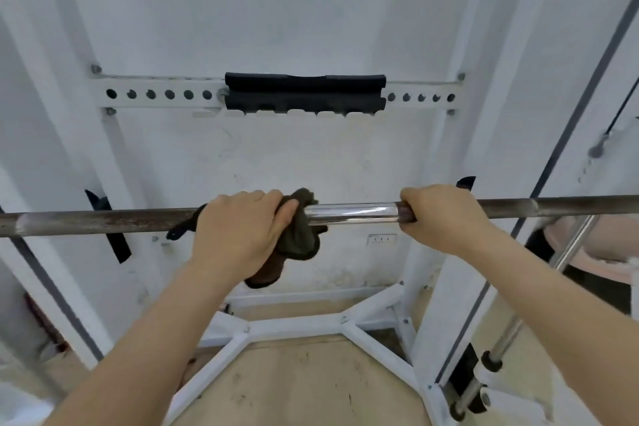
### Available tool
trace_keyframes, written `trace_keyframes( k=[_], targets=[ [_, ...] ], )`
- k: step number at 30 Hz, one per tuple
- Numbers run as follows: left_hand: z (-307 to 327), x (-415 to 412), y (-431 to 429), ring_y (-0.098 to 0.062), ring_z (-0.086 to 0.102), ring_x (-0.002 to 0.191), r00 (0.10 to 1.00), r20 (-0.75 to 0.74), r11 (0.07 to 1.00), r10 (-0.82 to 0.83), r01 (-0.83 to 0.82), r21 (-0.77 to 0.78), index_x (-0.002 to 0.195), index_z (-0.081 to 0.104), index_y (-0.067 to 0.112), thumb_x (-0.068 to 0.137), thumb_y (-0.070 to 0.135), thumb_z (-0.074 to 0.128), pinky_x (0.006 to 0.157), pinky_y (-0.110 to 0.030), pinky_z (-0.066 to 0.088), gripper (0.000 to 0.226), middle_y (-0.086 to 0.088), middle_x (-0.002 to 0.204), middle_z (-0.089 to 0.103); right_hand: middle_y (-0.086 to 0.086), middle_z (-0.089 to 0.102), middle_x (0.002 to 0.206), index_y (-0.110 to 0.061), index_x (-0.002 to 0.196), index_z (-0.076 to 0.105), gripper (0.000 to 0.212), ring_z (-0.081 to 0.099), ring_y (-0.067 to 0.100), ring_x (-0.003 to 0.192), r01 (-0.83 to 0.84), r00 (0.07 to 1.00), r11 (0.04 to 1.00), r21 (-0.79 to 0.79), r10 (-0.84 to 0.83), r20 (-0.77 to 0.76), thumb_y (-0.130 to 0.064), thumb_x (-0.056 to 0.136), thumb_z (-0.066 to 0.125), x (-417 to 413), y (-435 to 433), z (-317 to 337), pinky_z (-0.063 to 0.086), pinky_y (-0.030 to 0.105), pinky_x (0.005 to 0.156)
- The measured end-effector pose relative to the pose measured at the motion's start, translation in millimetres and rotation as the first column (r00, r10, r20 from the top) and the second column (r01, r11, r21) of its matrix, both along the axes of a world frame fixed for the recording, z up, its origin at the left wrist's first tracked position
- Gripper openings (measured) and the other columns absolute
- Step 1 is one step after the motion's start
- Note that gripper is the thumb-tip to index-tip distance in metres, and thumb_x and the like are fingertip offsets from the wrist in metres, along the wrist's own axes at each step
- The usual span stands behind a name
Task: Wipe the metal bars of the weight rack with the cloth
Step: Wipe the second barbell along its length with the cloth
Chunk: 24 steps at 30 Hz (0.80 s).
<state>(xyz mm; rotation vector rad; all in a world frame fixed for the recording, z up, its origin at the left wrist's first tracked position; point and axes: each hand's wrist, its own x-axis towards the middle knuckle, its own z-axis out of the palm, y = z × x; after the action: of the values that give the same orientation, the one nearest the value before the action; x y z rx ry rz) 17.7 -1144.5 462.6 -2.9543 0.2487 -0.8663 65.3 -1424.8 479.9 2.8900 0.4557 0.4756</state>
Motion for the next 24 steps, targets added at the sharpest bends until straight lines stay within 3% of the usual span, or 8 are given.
trace_keyframes(
  k=[5,8,11,14,16,18,21,24],
  targets=[
    [0,21,-107,-0.029,0.053,0.044,0.986,0.145,0.989,-0.076,0.057,0.135,0.084,0.062,0.017,0.088,0.029,0.06,0.046,-0.029,0.029,0.013,-0.002,0.056,0.055,-0.006,0.048,0.064,-0.024,0.075,0.05,0.011,0.054,0.022,0.064,-0.121,0.992,0.992,0.022,0.121,-0.021,-0.033,0.082,0.051,9,-18,2,0.034,0.028,0.053],
    [-15,31,-176,-0.026,0.053,0.055,0.975,0.196,0.993,-0.103,0.112,-0.04,0.075,0.057,0.017,0.097,0.031,0.042,0.058,-0.036,0.031,0.03,0.0,0.062,0.056,-0.009,0.039,0.064,-0.024,0.084,0.044,0.008,0.049,0.022,0.063,-0.136,0.991,0.988,0.076,0.134,0.024,-0.027,0.081,0.05,11,-27,-3,0.033,0.029,0.055],
    [-23,29,-170,-0.022,0.055,0.069,0.961,0.214,0.984,-0.176,0.177,0.013,0.093,0.061,0.017,0.101,0.034,0.032,0.069,-0.036,0.035,0.034,0.004,0.078,0.06,-0.011,0.045,0.08,-0.023,0.092,0.036,0.026,0.055,0.019,0.072,-0.266,0.963,0.939,0.219,0.266,0.029,-0.035,0.081,0.056,12,-42,-5,0.038,0.03,0.055],
    [-20,16,-148,-0.02,0.059,0.086,0.965,0.117,0.972,-0.235,0.235,0.014,0.117,0.057,0.021,0.098,0.032,0.039,0.08,-0.032,0.04,0.029,0.008,0.096,0.063,-0.015,0.056,0.098,-0.026,0.102,0.042,0.046,0.06,0.011,0.086,-0.265,0.899,0.83,0.49,0.396,-0.185,-0.045,0.07,0.069,11,-51,8,0.051,0.037,0.068],
    [-13,7,-149,-0.02,0.06,0.083,0.971,0.084,0.973,-0.223,0.227,-0.043,0.11,0.06,0.022,0.09,0.033,0.055,0.073,-0.032,0.042,0.023,0.009,0.092,0.064,-0.015,0.063,0.108,-0.03,0.114,0.048,0.052,0.064,0.006,0.098,-0.211,0.768,0.701,0.681,0.55,-0.329,-0.04,0.071,0.076,6,-57,18,0.054,0.039,0.085],
    [0,9,-157,-0.021,0.061,0.075,0.984,0.054,0.986,-0.167,0.167,0.004,0.097,0.059,0.023,0.086,0.046,0.061,0.058,-0.03,0.037,0.025,0.008,0.083,0.063,-0.008,0.069,0.107,-0.026,0.118,0.058,0.039,0.065,0.007,0.103,-0.128,0.682,0.51,0.85,0.668,-0.298,-0.023,0.082,0.074,3,-61,22,0.054,0.038,0.092],
    [16,30,-170,-0.021,0.061,0.077,0.988,-0.134,0.983,-0.076,0.097,0.155,0.097,0.046,0.024,0.088,0.065,0.045,0.057,-0.03,0.034,0.042,0.007,0.088,0.06,-0.008,0.071,0.091,-0.022,0.097,0.07,0.009,0.067,0.006,0.09,-0.098,0.875,0.36,0.928,0.476,-0.092,-0.022,0.089,0.067,1,-66,15,0.056,0.034,0.086],
    [14,47,-180,-0.021,0.055,0.065,0.982,-0.142,0.955,-0.122,0.155,0.252,0.102,0.041,0.022,0.087,0.073,0.032,0.054,-0.03,0.035,0.054,0.006,0.084,0.061,-0.014,0.067,0.099,-0.026,0.098,0.068,0.01,0.059,0.002,0.086,-0.104,0.994,0.536,0.838,0.093,0.064,-0.028,0.09,0.062,0,-88,2,0.046,0.026,0.085]
  ],
)
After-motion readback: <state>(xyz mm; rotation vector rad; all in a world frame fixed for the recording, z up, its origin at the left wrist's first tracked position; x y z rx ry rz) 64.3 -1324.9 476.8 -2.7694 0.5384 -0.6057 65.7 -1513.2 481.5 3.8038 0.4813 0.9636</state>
